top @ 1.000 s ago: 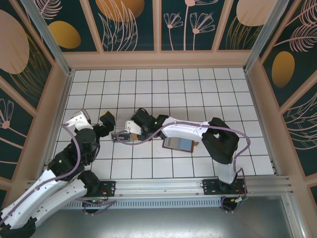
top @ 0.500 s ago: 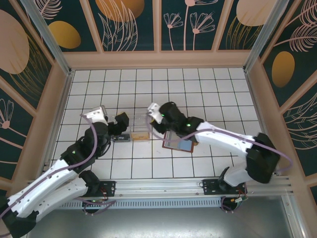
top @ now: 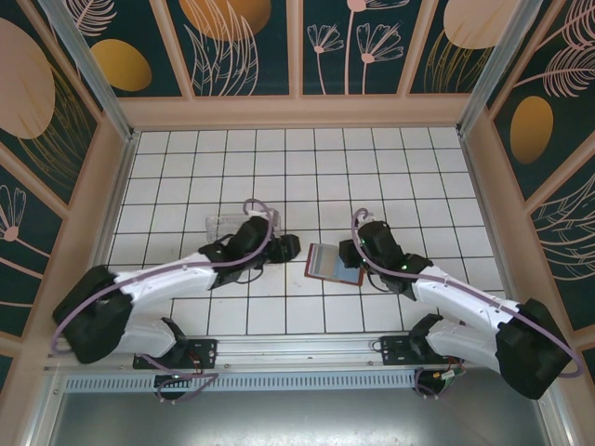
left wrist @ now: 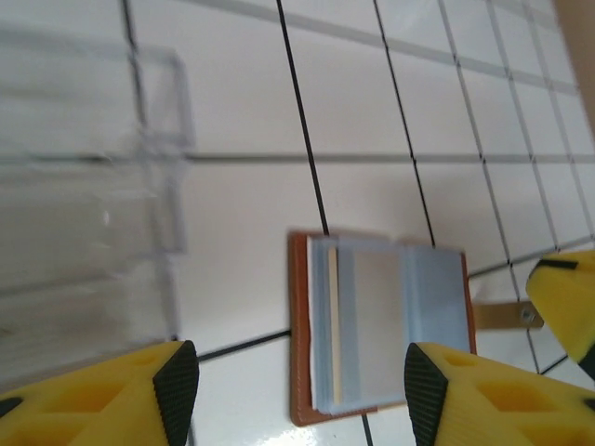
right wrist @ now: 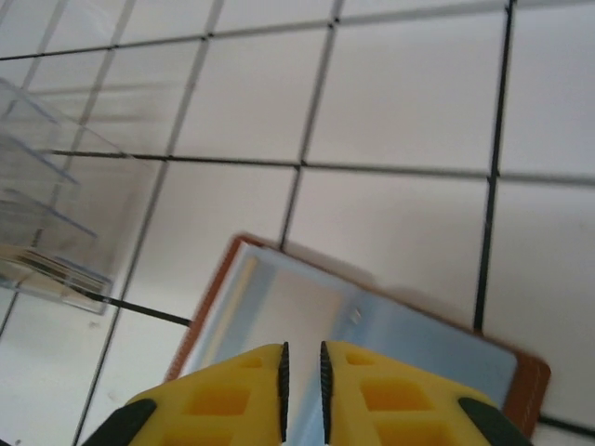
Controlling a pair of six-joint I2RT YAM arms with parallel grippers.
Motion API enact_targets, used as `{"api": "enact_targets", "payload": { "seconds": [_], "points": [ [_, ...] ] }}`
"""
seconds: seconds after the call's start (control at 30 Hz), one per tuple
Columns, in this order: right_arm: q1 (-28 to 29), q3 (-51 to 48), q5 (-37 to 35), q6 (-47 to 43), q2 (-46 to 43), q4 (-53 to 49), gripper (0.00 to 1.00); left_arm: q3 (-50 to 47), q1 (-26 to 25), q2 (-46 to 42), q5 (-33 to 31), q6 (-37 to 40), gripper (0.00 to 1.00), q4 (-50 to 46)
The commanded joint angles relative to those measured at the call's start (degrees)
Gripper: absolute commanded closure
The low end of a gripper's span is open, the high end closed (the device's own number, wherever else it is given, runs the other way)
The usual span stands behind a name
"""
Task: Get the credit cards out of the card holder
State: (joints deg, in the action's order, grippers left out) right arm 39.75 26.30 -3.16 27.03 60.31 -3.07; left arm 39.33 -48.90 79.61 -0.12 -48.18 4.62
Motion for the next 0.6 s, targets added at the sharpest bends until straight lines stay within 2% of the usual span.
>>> {"api": "enact_targets", "payload": {
  "seconds": [0.0, 0.2, 0.57],
  "points": [
    [-1.3, -2.8, 2.0, 10.1, 0.9, 2.5, 0.84, 3.6, -1.6, 5.8, 5.8, -2.2, 0.39, 4.3],
    [-3.5, -5.3, 3.1, 14.6, 2.1, 0.3, 1.00, 8.5, -3.0, 14.9, 8.9, -1.8, 0.46, 4.1],
    [-5.5, -7.9, 4.2, 16.1, 2.8, 0.3, 1.00, 13.3, -3.8, 23.8, 11.1, -0.7, 0.50, 2.8]
  ]
}}
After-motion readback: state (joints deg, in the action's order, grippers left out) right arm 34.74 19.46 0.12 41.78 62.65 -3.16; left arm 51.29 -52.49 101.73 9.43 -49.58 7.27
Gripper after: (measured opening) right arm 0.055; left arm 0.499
